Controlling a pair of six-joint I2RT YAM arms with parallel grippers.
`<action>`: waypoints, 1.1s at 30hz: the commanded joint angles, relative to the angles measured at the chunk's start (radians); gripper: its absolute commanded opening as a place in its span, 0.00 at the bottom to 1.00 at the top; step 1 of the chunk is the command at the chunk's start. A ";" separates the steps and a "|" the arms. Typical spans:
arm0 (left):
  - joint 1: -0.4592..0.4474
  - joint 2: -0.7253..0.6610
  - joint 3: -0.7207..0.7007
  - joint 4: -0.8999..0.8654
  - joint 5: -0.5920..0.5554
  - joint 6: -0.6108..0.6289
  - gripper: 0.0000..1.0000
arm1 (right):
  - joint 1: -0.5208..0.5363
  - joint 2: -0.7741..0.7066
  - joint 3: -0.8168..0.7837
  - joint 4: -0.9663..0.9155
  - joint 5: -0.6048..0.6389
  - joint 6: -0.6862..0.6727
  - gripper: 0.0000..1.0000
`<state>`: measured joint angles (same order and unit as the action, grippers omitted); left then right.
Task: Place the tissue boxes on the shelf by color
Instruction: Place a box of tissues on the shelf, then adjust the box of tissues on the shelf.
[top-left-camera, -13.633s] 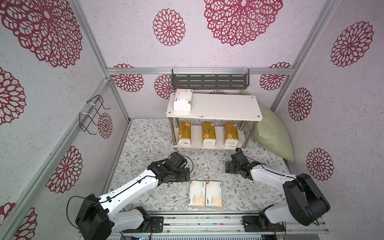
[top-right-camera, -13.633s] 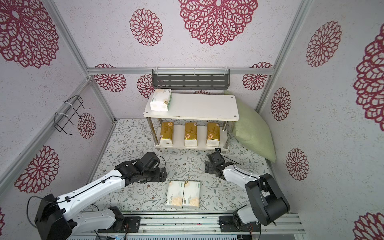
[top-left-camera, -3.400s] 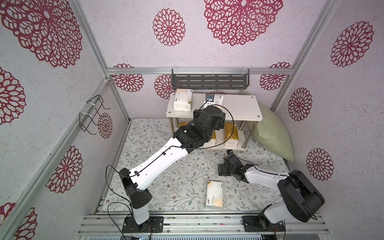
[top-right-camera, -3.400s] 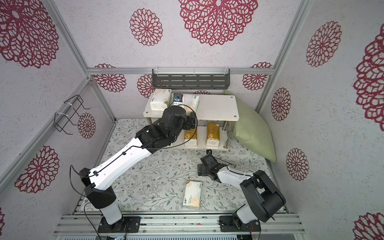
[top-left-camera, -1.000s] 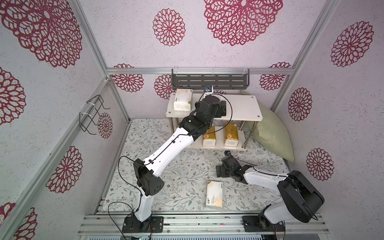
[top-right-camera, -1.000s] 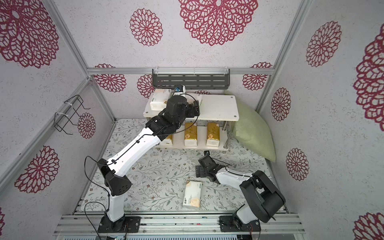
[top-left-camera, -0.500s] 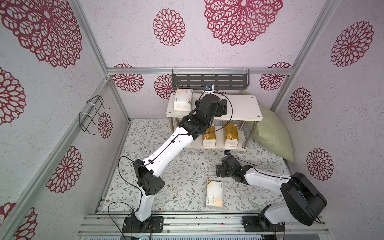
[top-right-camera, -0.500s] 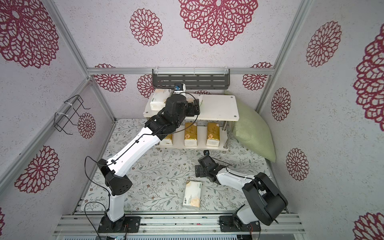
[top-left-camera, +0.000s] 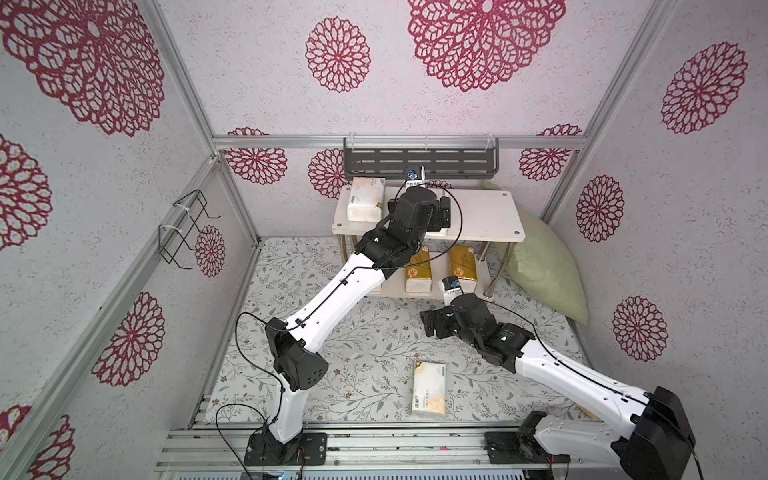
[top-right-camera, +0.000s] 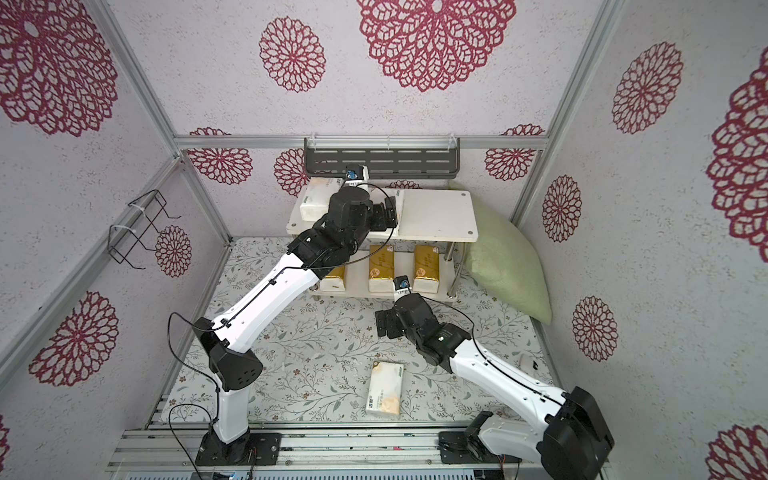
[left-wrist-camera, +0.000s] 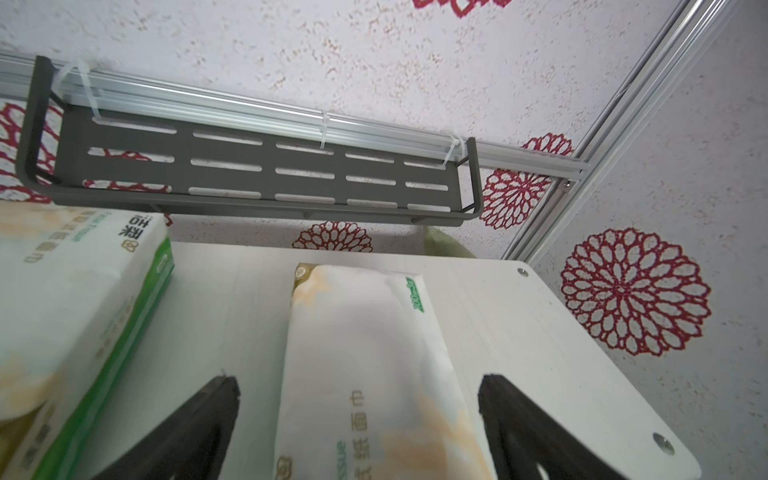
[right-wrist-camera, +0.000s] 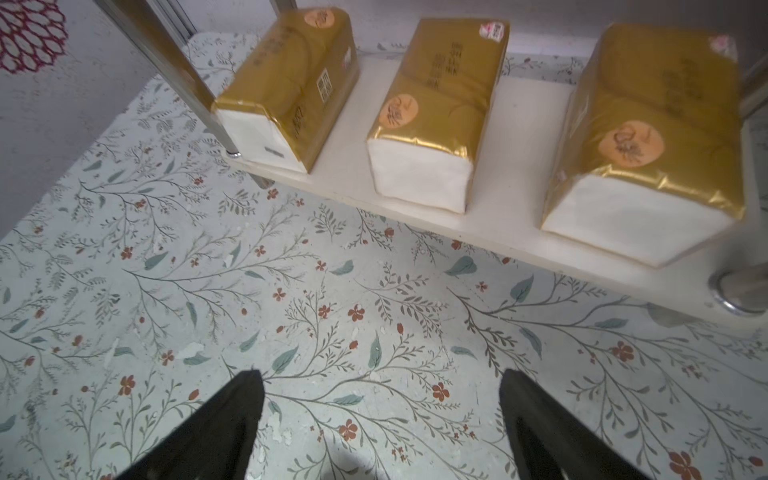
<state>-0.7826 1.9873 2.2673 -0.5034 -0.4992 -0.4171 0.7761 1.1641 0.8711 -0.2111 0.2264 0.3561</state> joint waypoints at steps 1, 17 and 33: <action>0.002 -0.123 -0.029 0.056 0.018 0.019 0.97 | 0.006 -0.030 0.054 -0.083 -0.016 -0.052 0.94; -0.060 -0.470 -0.358 -0.072 -0.036 0.085 0.97 | 0.019 -0.157 0.305 -0.208 0.090 -0.132 0.83; -0.059 -0.754 -1.047 -0.169 0.074 -0.217 0.98 | -0.083 -0.008 0.558 -0.179 0.046 -0.380 0.56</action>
<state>-0.8394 1.2381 1.2766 -0.6777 -0.4820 -0.5571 0.7437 1.1278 1.3861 -0.4187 0.3035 0.0425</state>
